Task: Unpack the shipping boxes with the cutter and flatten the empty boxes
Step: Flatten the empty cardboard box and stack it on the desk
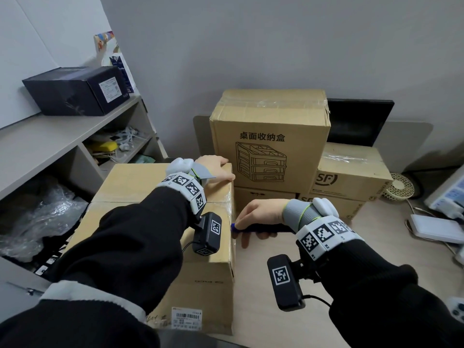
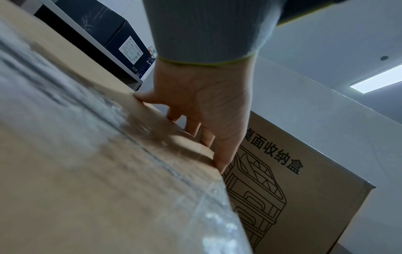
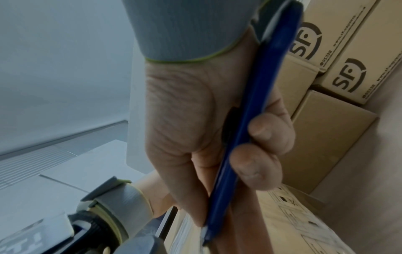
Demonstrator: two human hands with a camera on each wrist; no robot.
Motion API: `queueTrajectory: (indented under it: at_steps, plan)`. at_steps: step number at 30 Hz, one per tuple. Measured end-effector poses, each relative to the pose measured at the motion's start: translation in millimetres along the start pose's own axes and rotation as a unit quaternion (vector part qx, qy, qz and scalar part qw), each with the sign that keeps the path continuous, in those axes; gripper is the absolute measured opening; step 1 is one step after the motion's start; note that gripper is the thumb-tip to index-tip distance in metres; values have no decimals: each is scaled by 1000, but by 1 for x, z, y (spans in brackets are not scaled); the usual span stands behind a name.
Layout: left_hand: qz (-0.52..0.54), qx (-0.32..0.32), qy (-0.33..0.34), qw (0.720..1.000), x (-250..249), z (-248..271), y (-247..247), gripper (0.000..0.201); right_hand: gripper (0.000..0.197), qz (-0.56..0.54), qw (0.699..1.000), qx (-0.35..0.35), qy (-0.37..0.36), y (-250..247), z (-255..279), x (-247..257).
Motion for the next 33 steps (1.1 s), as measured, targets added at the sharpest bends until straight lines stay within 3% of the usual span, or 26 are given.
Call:
queueTrajectory:
  at_steps: [2,5,11,16,24,30,33]
  plan:
    - [1,1,1,1000,1,0,3,70,23,11,1000,-22,4,-6,2,-3]
    - [29,10,3,1000,7,1,6,72,21,5,994,-112,10,-23,3,-6]
    - [228,-59,-25,971,39,12,-14,57,23,-76,964,-240,-81,-33,0,21]
    - [204,-156,-119,959,117,44,-40,43,19,-34,964,-223,-140,-8,-21,75]
    - [139,-141,-304,932,225,128,-42,61,19,78,962,-180,-190,50,-65,159]
    - [197,-104,-318,922,241,163,-27,63,26,173,949,-165,-208,96,-101,200]
    - [198,-127,-306,922,243,164,-23,35,26,203,940,-177,-208,107,-113,209]
Point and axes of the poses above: each hand's wrist, its own z-axis away from the middle knuckle, its own y-axis out of the palm, x = y × z, the point moved 3 cm from there along -z, towards the middle knuckle, and after that the axes turned 11 degrees about -x, right-handed, at the moved point
